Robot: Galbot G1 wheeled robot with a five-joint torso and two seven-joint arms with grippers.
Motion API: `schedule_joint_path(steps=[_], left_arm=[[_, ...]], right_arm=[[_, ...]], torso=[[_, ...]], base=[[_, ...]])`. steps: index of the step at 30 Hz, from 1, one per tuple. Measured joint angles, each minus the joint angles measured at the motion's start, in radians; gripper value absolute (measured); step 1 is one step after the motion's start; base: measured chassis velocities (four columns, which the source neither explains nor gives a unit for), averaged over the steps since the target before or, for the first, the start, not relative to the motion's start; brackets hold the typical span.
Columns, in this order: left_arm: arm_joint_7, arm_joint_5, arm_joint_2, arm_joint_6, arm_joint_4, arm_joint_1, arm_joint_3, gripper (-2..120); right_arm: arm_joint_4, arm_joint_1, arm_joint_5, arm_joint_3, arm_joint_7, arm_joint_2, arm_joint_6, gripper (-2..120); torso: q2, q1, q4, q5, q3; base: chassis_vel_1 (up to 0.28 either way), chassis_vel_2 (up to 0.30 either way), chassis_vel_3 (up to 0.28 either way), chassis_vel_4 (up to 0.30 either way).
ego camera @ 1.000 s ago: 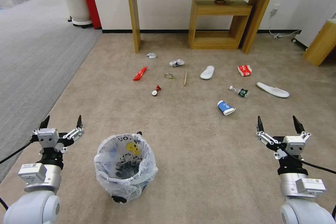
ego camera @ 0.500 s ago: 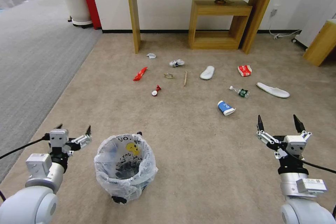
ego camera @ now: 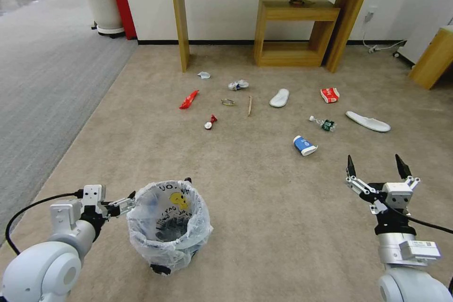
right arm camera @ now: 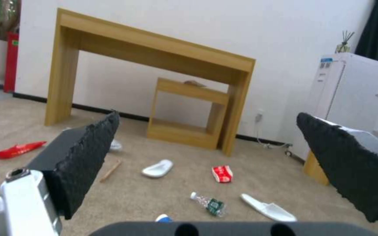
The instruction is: Pick up the trash bin and place the garbage on the floor into it.
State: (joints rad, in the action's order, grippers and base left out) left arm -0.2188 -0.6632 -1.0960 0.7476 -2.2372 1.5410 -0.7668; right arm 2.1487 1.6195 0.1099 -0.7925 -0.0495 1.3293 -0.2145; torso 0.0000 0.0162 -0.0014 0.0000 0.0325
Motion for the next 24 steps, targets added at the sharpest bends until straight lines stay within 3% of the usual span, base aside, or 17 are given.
schedule_joint_path(steps=[8,24], left_arm=[[-0.004,-0.026,0.001,-0.006,0.084,-0.03,0.065,100],[-0.038,-0.087,-0.017,-0.01,0.197,-0.061,0.1,100]], right_arm=[[-0.009,-0.007,-0.005,0.01,0.002,0.001,0.0,100],[-0.044,-0.04,-0.017,0.069,0.005,-0.009,0.0,100]], torso=[[0.0,0.0,-0.0001,-0.0001,0.0],[0.0,0.0,0.0002,0.0,0.0]], base=[[0.0,0.0,0.0,0.0],[0.0,0.0,0.0,0.0]])
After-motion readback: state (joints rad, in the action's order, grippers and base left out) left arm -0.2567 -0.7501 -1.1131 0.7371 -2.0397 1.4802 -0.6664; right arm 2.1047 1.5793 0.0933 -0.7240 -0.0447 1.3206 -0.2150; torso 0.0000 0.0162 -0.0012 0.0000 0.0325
